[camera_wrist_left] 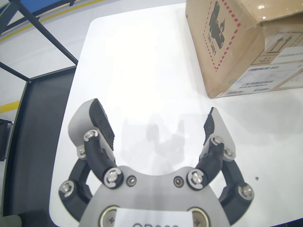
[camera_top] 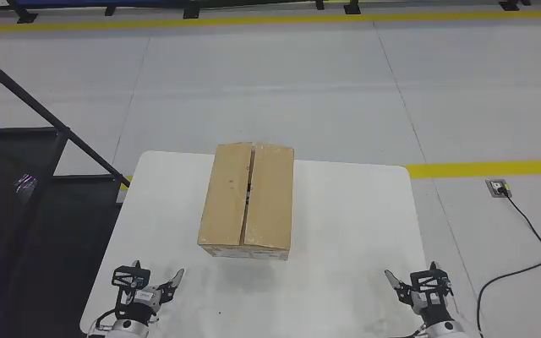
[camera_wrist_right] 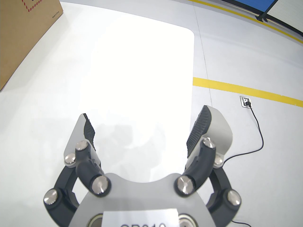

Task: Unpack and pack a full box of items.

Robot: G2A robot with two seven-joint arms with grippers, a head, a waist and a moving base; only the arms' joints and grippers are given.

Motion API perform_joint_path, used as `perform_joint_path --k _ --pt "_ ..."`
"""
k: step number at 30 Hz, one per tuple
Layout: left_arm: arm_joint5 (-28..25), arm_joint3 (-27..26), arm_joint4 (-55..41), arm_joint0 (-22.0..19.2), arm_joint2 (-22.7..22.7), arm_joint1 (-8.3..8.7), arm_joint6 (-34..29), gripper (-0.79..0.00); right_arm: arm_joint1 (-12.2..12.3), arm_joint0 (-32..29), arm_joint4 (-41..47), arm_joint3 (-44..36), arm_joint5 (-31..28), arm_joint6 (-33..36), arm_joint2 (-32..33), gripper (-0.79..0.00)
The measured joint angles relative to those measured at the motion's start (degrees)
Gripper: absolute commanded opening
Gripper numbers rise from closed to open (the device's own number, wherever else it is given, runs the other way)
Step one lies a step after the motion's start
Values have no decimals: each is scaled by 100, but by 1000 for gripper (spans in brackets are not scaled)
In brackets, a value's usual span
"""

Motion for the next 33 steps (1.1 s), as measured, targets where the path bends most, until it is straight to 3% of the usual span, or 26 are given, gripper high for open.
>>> perform_joint_path --k 9,21,27,33 --pt "-71 25 -129 -25 -7 -8 70 0 -1 79 -164 -99 -51 13 -100 0" --pt "-317 334 -633 -524 -298 -40 982 0 -99 965 -1469 -458 -86 692 -1257 0" --pt "-648 368 -635 -685 -358 -26 1008 0 -209 1532 -1623 -425 -23 1187 -1922 0" --pt "-637 367 -634 -682 -356 -26 1008 0 -215 1583 -1603 -414 -84 1315 -1962 0"
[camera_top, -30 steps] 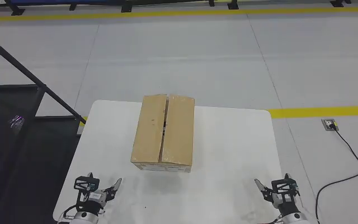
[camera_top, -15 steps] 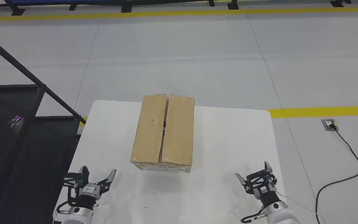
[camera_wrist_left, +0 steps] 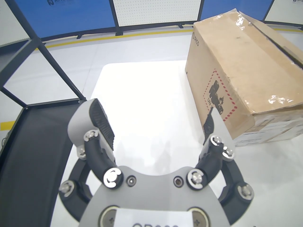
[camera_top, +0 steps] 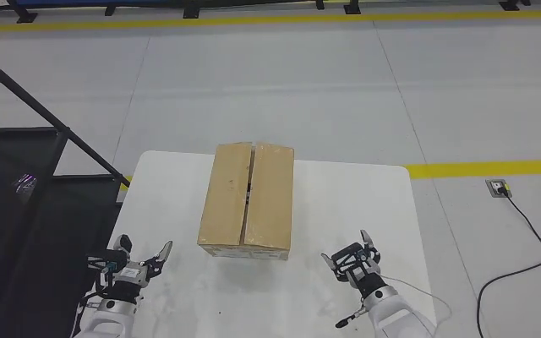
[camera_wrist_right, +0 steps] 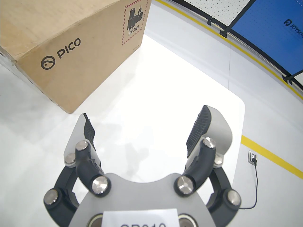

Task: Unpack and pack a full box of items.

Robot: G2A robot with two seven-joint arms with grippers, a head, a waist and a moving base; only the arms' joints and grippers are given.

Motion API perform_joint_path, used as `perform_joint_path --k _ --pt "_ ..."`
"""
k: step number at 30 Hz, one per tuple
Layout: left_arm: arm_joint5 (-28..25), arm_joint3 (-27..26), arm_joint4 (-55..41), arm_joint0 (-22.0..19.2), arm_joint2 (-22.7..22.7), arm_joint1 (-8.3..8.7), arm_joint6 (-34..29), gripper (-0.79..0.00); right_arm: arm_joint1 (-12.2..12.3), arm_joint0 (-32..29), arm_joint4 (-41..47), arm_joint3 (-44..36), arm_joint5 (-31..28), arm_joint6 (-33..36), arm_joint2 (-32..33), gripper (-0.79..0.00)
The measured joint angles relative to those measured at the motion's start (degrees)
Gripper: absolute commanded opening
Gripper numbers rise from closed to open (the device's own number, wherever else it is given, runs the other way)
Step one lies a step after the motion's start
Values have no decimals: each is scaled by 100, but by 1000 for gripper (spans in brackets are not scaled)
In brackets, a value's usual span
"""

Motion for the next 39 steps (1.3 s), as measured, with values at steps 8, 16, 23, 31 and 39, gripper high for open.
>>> perform_joint_path --k 8,16,23,31,39 --pt "-195 192 -585 -341 42 -20 -274 0 -47 148 534 107 6 -116 29 0" --pt "-61 1135 123 -1553 641 -76 -73 0 -138 408 1229 359 223 -313 22 0" --pt "98 2267 440 -2607 1398 -210 73 0 -105 184 1043 321 -39 -787 239 0" --pt "152 2908 455 -3068 1850 -331 308 0 -66 -205 846 133 -172 -1220 508 0" --pt "50 2811 478 -3019 1982 -371 376 0 -35 -296 566 40 -454 -1312 653 0"
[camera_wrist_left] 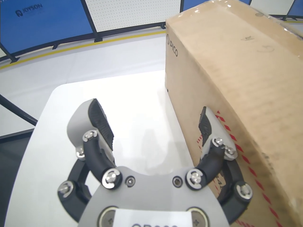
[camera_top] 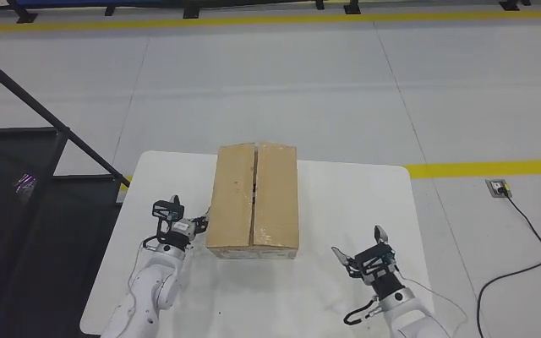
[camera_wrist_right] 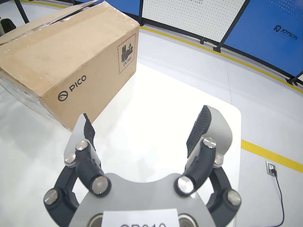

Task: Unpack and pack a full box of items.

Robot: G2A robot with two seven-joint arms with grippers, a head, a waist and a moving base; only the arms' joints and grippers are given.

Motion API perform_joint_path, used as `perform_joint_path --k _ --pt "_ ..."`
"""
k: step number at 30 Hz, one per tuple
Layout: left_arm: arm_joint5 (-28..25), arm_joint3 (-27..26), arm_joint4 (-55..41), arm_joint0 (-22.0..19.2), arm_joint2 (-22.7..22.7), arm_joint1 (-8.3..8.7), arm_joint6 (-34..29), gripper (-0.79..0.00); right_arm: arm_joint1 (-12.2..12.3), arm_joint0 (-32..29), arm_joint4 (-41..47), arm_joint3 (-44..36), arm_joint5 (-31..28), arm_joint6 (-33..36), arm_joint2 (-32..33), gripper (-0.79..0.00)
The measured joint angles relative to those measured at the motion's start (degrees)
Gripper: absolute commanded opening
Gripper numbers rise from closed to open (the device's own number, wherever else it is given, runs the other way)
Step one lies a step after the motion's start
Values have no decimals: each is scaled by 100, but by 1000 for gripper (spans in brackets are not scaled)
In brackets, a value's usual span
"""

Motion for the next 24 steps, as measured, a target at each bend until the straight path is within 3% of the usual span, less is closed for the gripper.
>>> perform_joint_path --k 10,18,24 --pt "-62 -305 99 225 135 -30 -89 0 28 -30 -1302 -229 -166 31 -282 0" --pt "-42 -467 102 343 253 -71 -107 0 21 -9 -1271 -279 -225 149 -324 0" --pt "-57 -598 147 410 377 -103 -125 0 54 35 -1827 -310 -548 -540 -456 0"
